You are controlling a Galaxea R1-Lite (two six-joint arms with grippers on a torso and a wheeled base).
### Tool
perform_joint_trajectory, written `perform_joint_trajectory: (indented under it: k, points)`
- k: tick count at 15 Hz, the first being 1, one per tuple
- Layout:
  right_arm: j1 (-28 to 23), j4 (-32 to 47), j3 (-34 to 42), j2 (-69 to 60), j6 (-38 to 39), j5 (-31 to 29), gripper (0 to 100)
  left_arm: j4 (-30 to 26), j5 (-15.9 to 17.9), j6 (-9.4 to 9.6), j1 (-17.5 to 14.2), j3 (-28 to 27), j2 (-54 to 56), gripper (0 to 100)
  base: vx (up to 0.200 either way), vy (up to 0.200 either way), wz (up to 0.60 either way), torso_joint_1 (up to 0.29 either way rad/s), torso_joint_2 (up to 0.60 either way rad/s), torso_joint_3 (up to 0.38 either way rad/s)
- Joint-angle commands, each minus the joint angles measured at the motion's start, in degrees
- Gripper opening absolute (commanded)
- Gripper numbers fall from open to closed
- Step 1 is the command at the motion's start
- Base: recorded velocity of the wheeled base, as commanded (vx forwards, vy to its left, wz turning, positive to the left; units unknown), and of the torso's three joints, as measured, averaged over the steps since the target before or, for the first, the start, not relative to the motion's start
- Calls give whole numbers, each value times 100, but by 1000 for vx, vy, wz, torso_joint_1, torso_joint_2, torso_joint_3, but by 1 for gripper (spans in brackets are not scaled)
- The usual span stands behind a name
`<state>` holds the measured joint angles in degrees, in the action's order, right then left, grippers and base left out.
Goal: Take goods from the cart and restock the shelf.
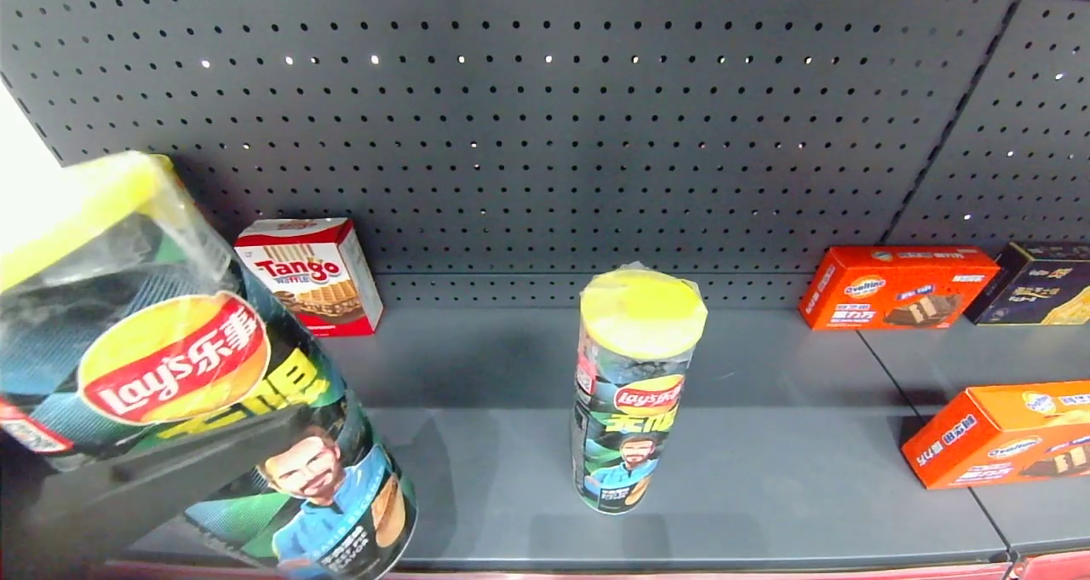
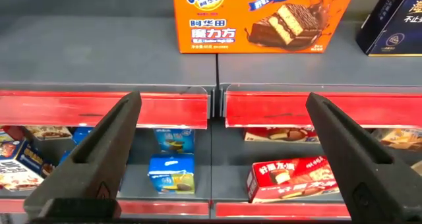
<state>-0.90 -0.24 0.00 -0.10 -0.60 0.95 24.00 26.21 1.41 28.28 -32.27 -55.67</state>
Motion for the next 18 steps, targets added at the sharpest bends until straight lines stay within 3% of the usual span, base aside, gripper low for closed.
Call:
perform_joint_trajectory:
  k: [1,5,13,14,18]
  points:
    - [2,-2,0,19,-2,2,100,-1,-2,-1,2,-421,-717,0,0,0,0,0,0,0]
    - [2,-2,0,19,-2,2,100,-10,-55,43,274,-658,-1235,0,0,0,0,0,0,0]
    - [2,-2,0,19,-2,2,100,-203,-142,149,63,-1853,-2729,0,0,0,0,0,0,0]
    - [2,-2,0,19,-2,2,100,-396,-160,404,19,-2249,-3116,0,0,0,0,0,0,0]
    - [2,-2,0,19,-2,2,100,-335,-116,781,-68,-2908,-3898,0,0,0,0,0,0,0]
